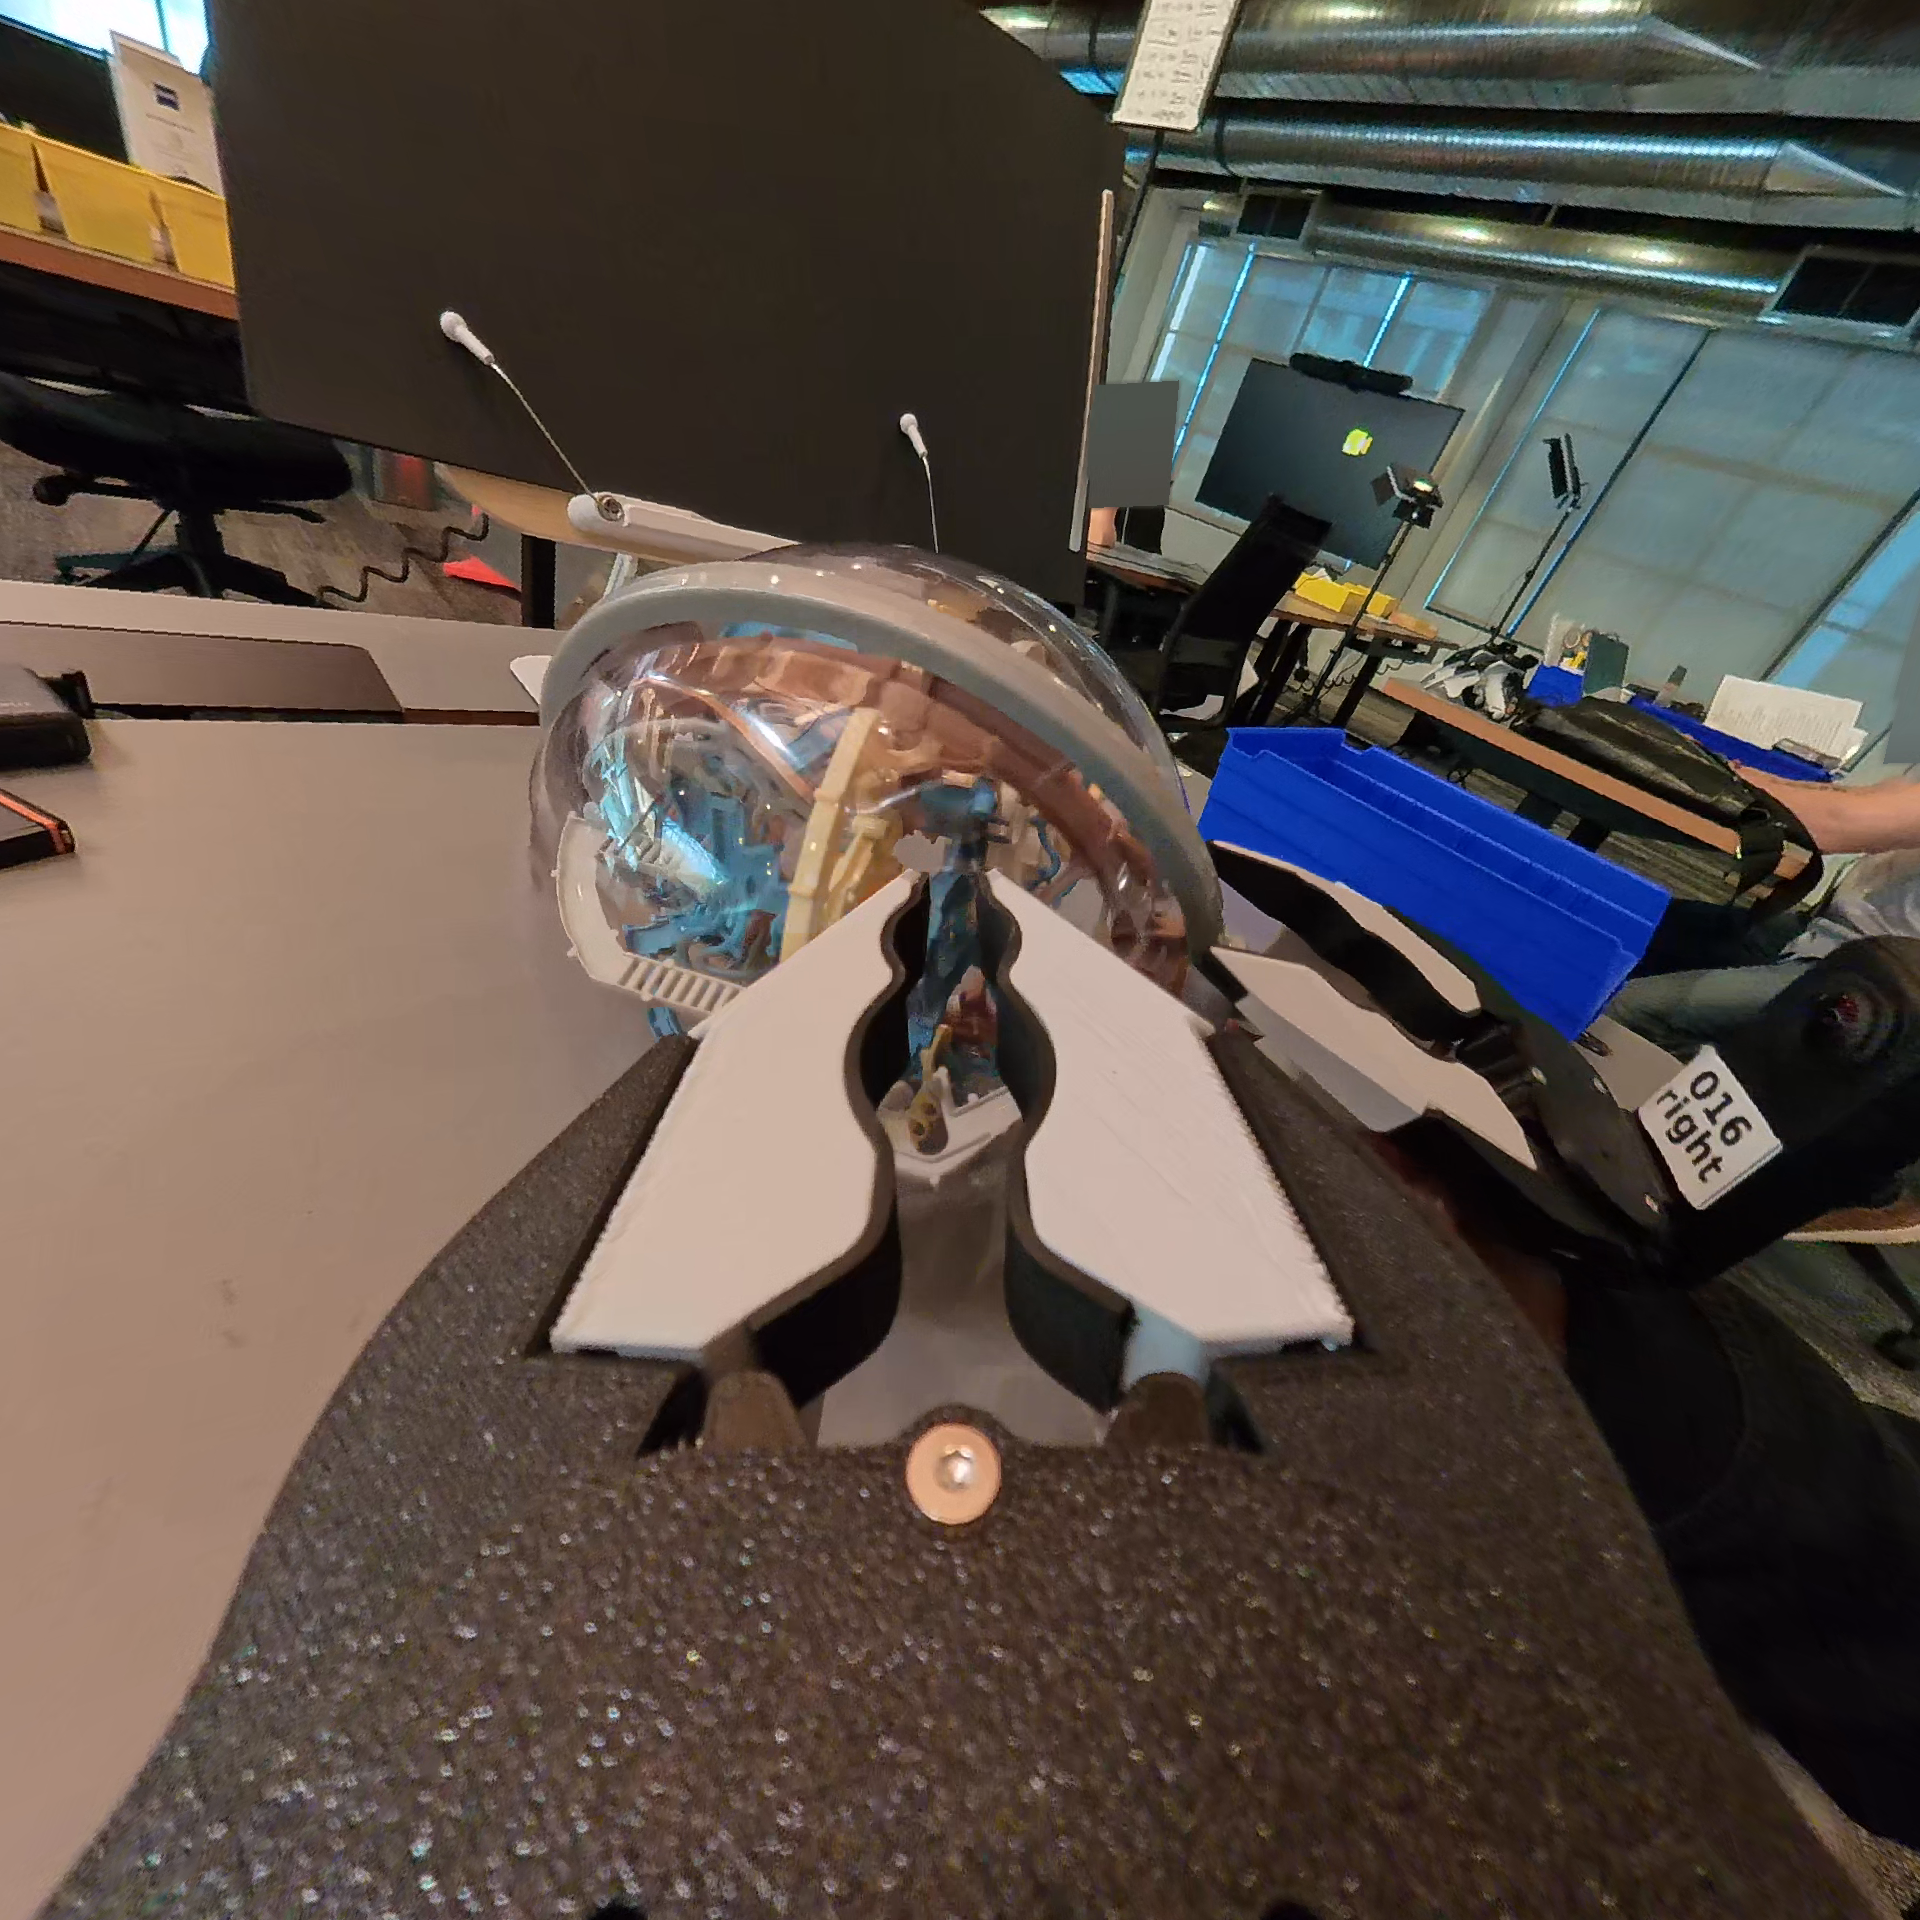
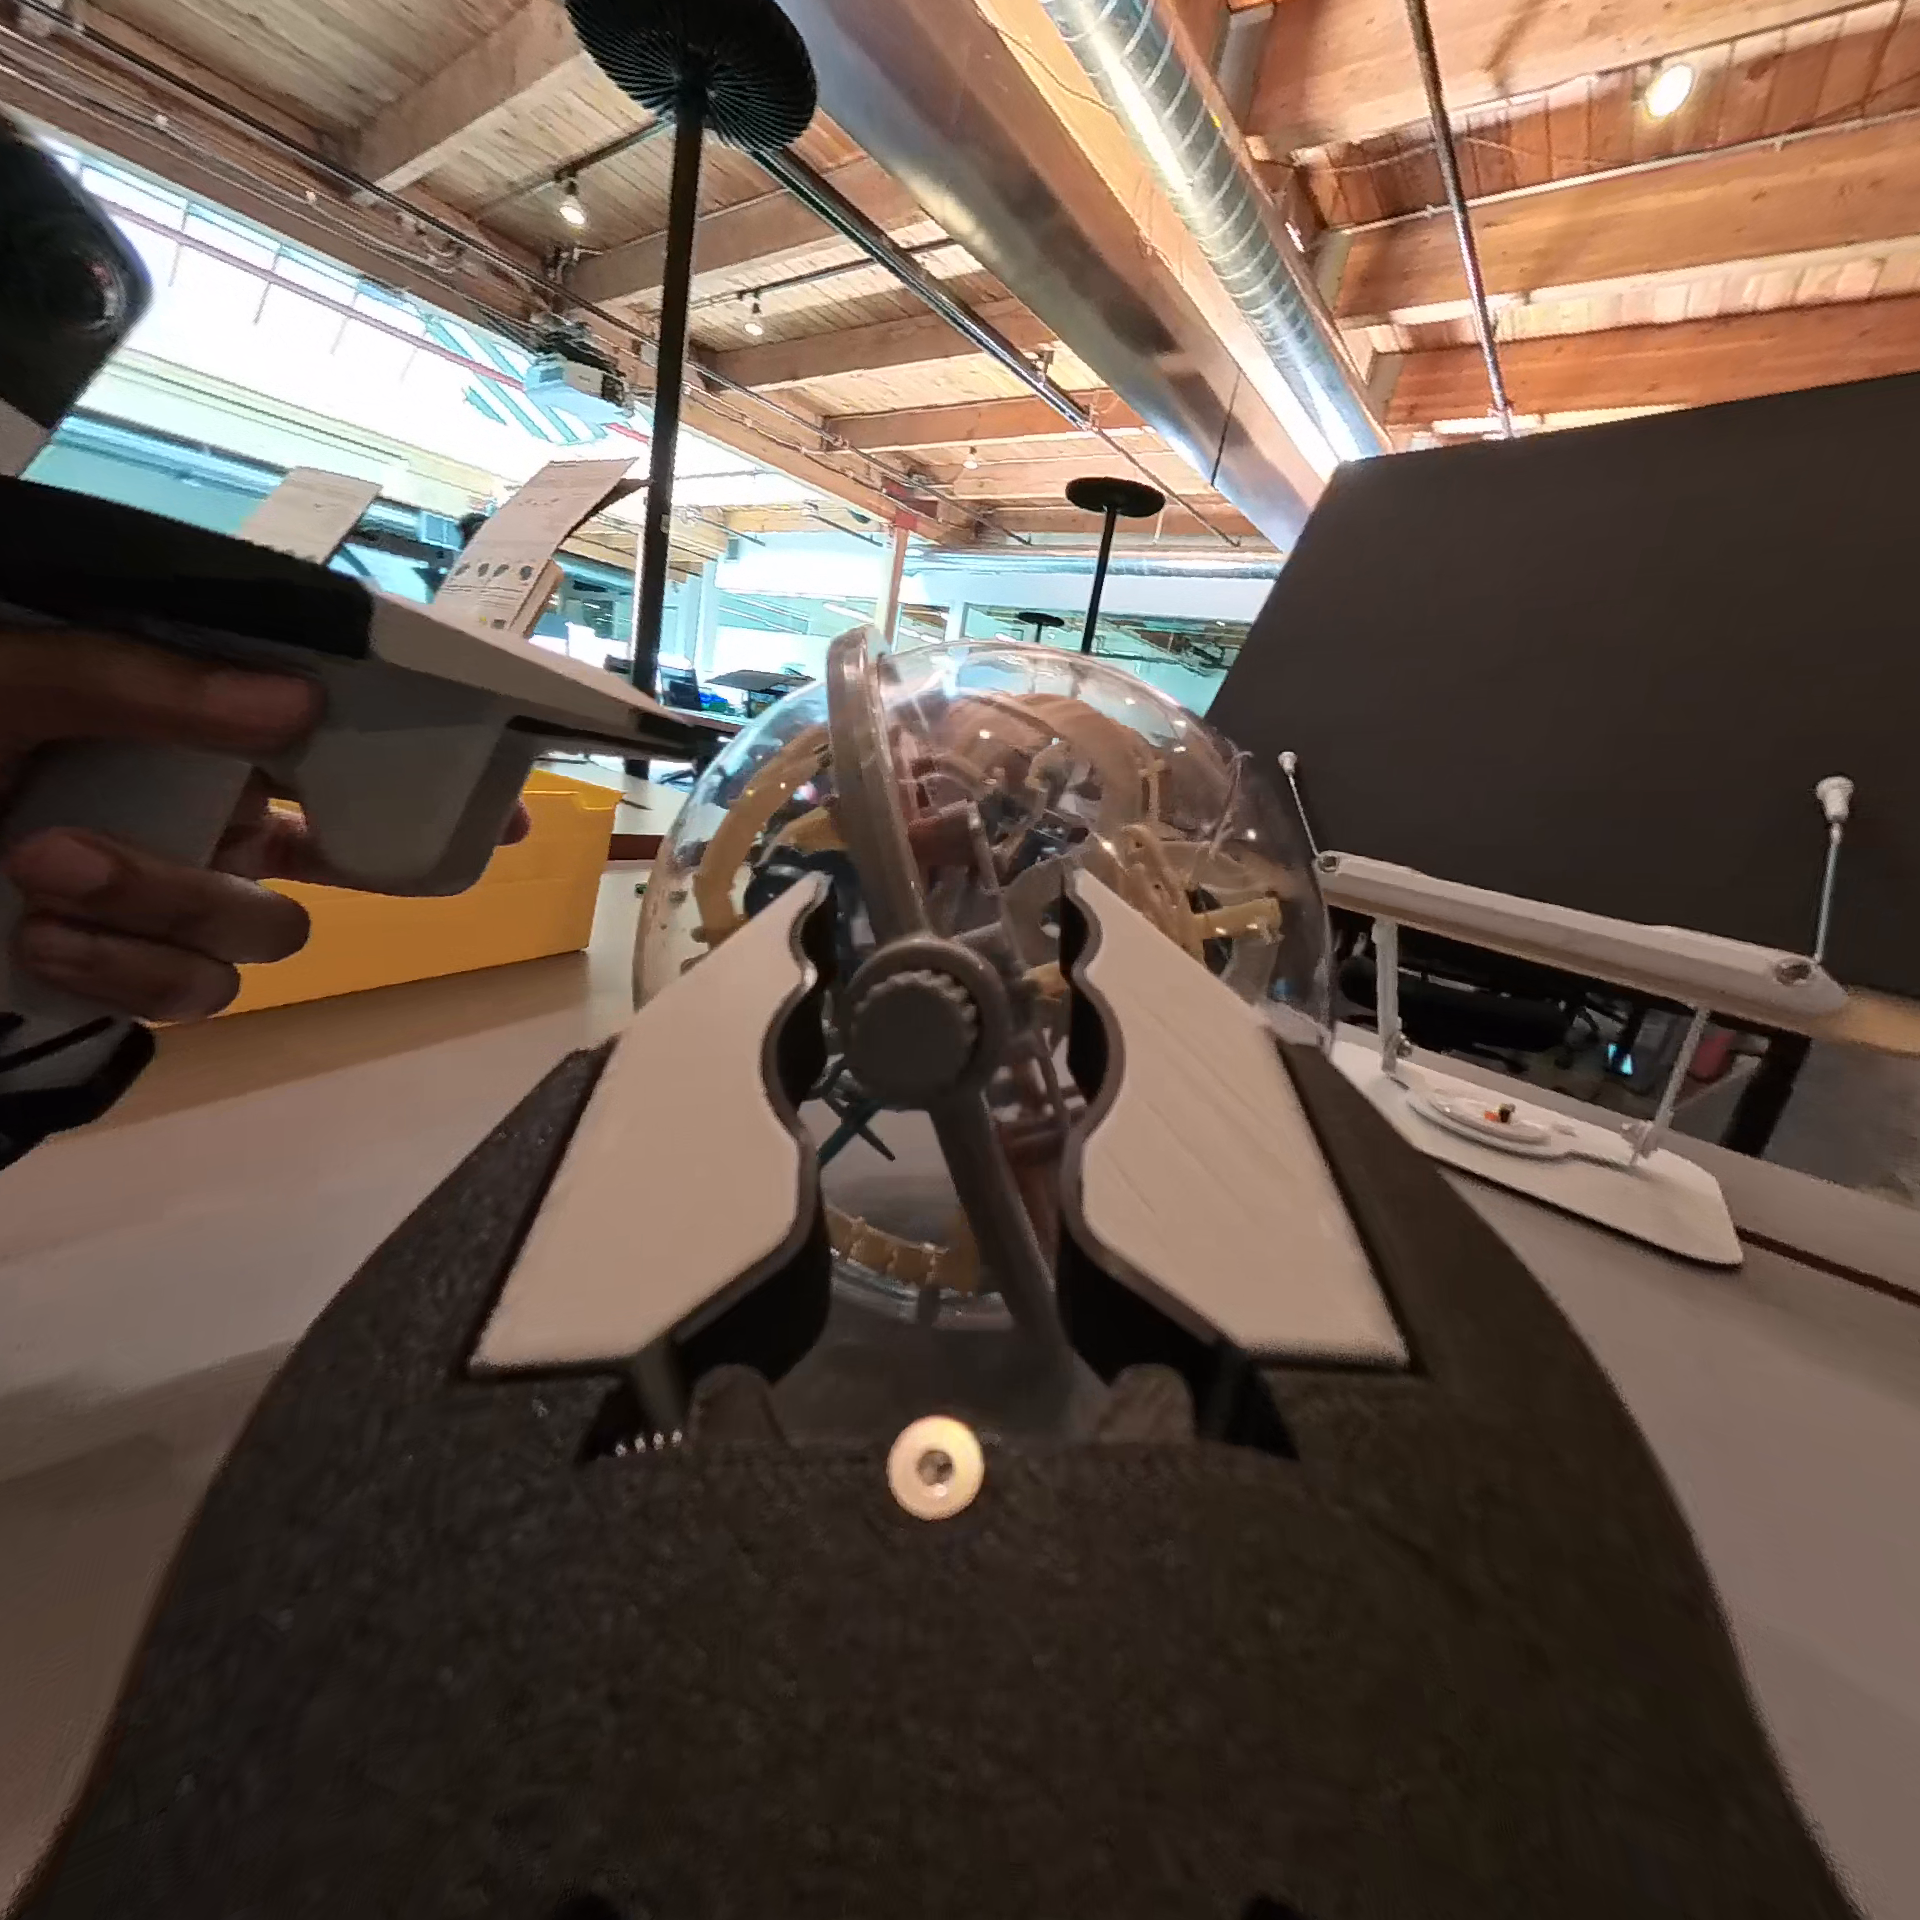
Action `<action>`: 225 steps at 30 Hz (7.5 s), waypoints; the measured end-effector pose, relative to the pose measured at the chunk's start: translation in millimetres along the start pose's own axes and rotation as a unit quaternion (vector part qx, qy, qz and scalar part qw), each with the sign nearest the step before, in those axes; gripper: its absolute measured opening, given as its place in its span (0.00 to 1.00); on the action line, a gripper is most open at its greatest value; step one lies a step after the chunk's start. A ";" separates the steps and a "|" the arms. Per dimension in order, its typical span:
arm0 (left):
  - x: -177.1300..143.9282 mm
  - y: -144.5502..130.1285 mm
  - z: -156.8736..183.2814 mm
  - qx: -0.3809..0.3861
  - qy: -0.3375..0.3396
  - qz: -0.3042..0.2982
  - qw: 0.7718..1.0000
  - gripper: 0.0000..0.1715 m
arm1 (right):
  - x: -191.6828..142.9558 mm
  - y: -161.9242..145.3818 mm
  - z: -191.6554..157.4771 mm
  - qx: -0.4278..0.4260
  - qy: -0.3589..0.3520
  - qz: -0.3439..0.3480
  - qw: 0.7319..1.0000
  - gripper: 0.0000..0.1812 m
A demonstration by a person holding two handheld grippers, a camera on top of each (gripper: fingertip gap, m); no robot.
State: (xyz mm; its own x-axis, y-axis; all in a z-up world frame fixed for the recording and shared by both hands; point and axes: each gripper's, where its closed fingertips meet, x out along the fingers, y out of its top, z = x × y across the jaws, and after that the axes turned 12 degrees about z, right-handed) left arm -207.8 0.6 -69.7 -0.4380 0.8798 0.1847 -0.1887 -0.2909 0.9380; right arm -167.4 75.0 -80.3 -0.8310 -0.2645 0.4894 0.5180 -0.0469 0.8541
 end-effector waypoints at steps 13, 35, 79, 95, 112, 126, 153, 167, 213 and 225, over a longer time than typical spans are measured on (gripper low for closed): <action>0.4 -1.3 -1.3 0.000 0.002 -0.002 1.000 0.03 | -3.0 -20.3 28.6 0.050 -0.064 -0.054 0.995 0.11; 0.7 -3.2 -0.3 0.000 0.000 -0.005 1.000 0.03 | -7.3 -26.5 44.3 0.135 -0.091 -0.064 0.985 0.12; -3.1 -4.3 -20.0 0.027 0.035 -0.022 0.999 0.04 | -8.1 -35.0 47.6 0.230 -0.092 -0.075 0.966 0.13; -14.3 10.3 -52.4 -0.002 0.070 -0.003 0.998 0.04 | -12.2 -29.1 65.1 0.195 -0.134 -0.061 0.970 0.13; -9.9 5.5 -41.5 0.001 0.049 -0.009 0.999 0.06 | -6.4 -7.0 48.7 0.190 -0.085 0.000 0.978 0.21; -14.8 24.0 -35.7 0.010 0.040 0.015 0.999 0.11 | -1.2 -1.6 19.0 0.221 0.000 0.002 0.975 0.18; -23.9 47.5 -21.8 0.228 0.100 0.003 0.969 0.15 | -4.9 9.9 -41.8 0.176 0.134 0.010 0.975 0.16; -20.9 46.5 -13.5 0.272 0.100 0.012 0.957 0.14 | 2.4 0.4 -17.7 0.271 0.067 -0.045 0.959 0.21; -11.6 18.3 0.4 0.257 0.045 -0.019 0.965 0.15 | 1.0 -11.4 -23.4 0.140 0.113 -0.103 0.978 0.45; -12.4 6.9 2.4 0.244 0.032 -0.047 0.968 0.00 | -10.0 -7.7 -33.7 0.206 0.158 -0.149 0.954 0.36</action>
State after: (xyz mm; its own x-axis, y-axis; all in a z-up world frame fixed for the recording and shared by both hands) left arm -201.6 -11.4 -64.8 -0.4956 0.8640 0.0887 0.2006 0.0145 0.9796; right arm -156.3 45.5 -97.6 -0.7920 -0.5793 0.1926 0.0912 0.1996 0.9756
